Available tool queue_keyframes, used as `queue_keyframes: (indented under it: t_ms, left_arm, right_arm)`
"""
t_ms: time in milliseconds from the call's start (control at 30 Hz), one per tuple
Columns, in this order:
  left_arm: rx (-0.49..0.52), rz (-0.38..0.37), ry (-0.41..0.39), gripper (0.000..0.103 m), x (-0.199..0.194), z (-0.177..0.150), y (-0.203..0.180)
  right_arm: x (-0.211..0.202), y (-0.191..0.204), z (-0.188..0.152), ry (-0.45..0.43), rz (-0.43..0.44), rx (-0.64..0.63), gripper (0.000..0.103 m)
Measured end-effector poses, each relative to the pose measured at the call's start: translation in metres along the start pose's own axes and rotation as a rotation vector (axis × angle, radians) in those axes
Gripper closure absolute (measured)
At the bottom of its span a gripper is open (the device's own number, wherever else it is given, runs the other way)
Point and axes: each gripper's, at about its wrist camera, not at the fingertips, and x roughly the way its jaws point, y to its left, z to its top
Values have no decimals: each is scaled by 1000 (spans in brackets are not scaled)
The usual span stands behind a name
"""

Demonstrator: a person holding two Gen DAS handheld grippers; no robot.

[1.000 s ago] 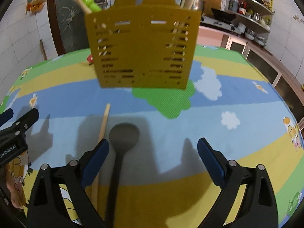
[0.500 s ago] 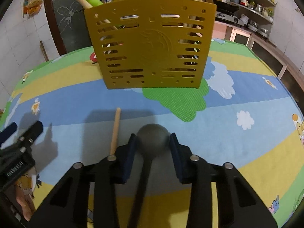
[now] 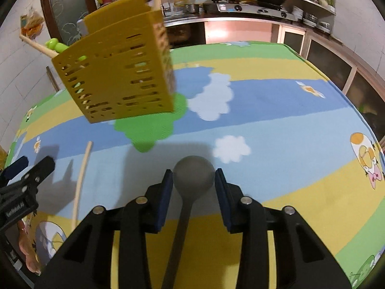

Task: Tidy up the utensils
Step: 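Close the left tool on the last wooden chopstick while the right tool holds the spoon, then lift the chopstick and grey spoon with both tools and carry them above the holder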

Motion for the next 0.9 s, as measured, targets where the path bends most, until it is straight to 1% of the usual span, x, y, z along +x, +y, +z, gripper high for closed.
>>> queue_keyframes:
  t_ms: [167,267,333,367,400,433,467,533,567,633,667,733,800,900]
  left_arm:
    - [15,-8,39,7,16,3,-32]
    - [16,-2,75,18,27,2,-42]
    - [8,-8,105,33,34,1,-45]
    - [3,-9,119,36,37,1,-45]
    - [1,-2,117,39,38,0,-45]
    - [6,4,102,48,37,0,-46]
    - [13,2,100,52,37,0,-47]
    - [22,-2,102,65,37,2,-48]
    - [25,-7,107,67,38,3,-49]
    - [37,-14,118,79,40,6,-51]
    - [51,-16,123,82,41,7,-54]
    - [80,-18,128,97,41,9,-58]
    - [99,-14,125,97,40,8,-63]
    - [95,-18,115,98,37,6,-62]
  right_arm:
    - [-2,-8,-8,-9,-2,-25,67]
    - [-3,-14,-11,-12,18,-10,67]
    - [-4,-15,-11,-20,29,-6,67]
    - [-3,-16,-11,-23,31,-5,67]
    - [-3,-16,-11,-25,35,-6,67]
    - [-2,-16,-11,-25,38,-6,67]
    - [-2,-17,-11,-26,40,-6,67]
    - [-2,-16,-11,-26,42,-5,67]
    - [-1,-16,-11,-26,43,-5,67]
    - [-1,-15,-11,-29,44,-7,67]
    - [-2,-15,-11,-32,42,-10,67]
    - [-4,-14,-12,-42,35,-16,67]
    - [-7,-13,-11,-54,27,-22,67]
    - [-11,-14,-11,-70,20,-18,67]
